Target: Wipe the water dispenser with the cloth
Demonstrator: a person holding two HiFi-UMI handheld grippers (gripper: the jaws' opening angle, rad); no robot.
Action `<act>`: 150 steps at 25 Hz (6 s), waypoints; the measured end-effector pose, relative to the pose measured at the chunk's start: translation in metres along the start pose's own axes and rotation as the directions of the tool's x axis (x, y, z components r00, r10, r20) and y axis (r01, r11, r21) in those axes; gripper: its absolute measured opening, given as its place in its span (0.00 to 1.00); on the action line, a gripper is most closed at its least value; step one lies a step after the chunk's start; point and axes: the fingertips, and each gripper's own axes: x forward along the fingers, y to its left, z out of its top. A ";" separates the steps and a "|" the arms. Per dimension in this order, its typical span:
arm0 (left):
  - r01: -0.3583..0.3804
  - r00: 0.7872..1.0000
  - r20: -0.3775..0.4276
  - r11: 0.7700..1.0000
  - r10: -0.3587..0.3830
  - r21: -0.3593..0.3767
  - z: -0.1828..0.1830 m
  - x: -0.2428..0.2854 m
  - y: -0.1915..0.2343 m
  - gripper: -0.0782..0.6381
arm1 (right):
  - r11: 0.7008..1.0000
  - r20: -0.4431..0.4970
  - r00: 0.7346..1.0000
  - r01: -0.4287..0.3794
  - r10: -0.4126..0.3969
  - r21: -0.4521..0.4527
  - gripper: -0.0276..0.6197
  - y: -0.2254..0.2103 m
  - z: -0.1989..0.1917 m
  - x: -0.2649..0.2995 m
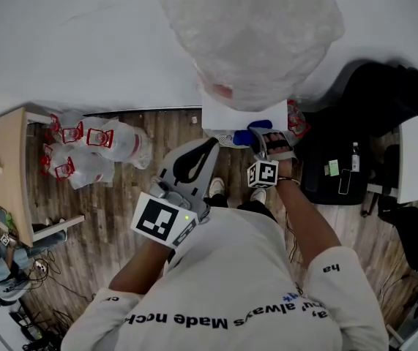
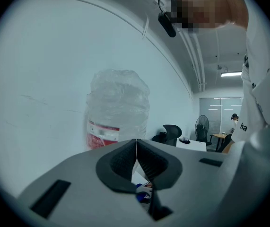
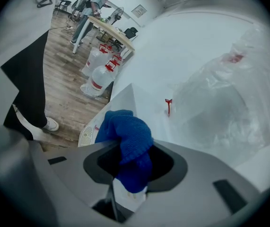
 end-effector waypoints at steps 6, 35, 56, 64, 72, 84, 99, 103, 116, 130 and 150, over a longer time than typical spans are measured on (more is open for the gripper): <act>-0.003 1.000 0.000 1.000 0.003 -0.001 0.000 0.008 -0.010 0.14 | 1.000 -0.008 1.000 -0.006 0.006 0.004 0.25 -0.003 -0.020 -0.006; 0.000 1.000 0.003 1.000 0.000 -0.008 0.000 0.015 -0.014 0.14 | 0.999 -0.125 0.992 0.007 -0.003 0.034 0.25 -0.005 -0.105 -0.030; -0.097 0.995 -0.013 0.995 0.097 -0.017 -0.005 -0.051 0.054 0.14 | 0.991 0.146 0.984 -0.114 0.103 0.071 0.25 0.065 0.112 0.000; -0.155 0.987 -0.035 0.988 0.154 -0.017 -0.011 -0.084 0.077 0.14 | 0.988 0.101 0.983 -0.148 0.153 -0.054 0.24 0.082 0.144 0.055; -0.170 0.984 -0.055 0.985 0.169 -0.012 -0.015 -0.093 0.087 0.14 | 0.976 0.045 0.989 -0.130 0.140 -0.175 0.24 0.077 0.136 0.079; -0.128 0.991 -0.051 0.992 0.127 -0.012 -0.012 -0.078 0.077 0.14 | 0.972 0.001 0.992 -0.123 0.125 -0.200 0.23 0.078 0.096 0.069; -0.086 0.995 -0.055 0.996 0.085 -0.008 -0.013 -0.057 0.051 0.14 | 0.980 -0.068 0.992 -0.120 0.110 -0.157 0.23 0.072 0.034 0.049; -0.077 0.996 -0.056 0.997 0.076 -0.007 -0.013 -0.050 0.042 0.14 | 0.984 -0.089 0.991 -0.116 0.104 -0.137 0.23 0.068 0.017 0.043; -0.040 0.998 -0.059 0.999 0.039 -0.011 -0.015 -0.026 0.011 0.14 | 0.994 -0.180 0.979 -0.108 0.101 -0.031 0.23 0.067 -0.056 0.025; -0.016 0.999 -0.051 1.000 0.015 -0.013 -0.013 0.003 -0.019 0.14 | 0.988 -0.204 0.975 -0.061 0.089 0.140 0.23 0.052 -0.104 0.004; -0.054 0.997 -0.061 0.998 0.052 -0.032 -0.020 0.005 -0.020 0.14 | 0.399 -0.131 0.968 0.035 0.216 0.916 0.23 0.036 -0.147 0.005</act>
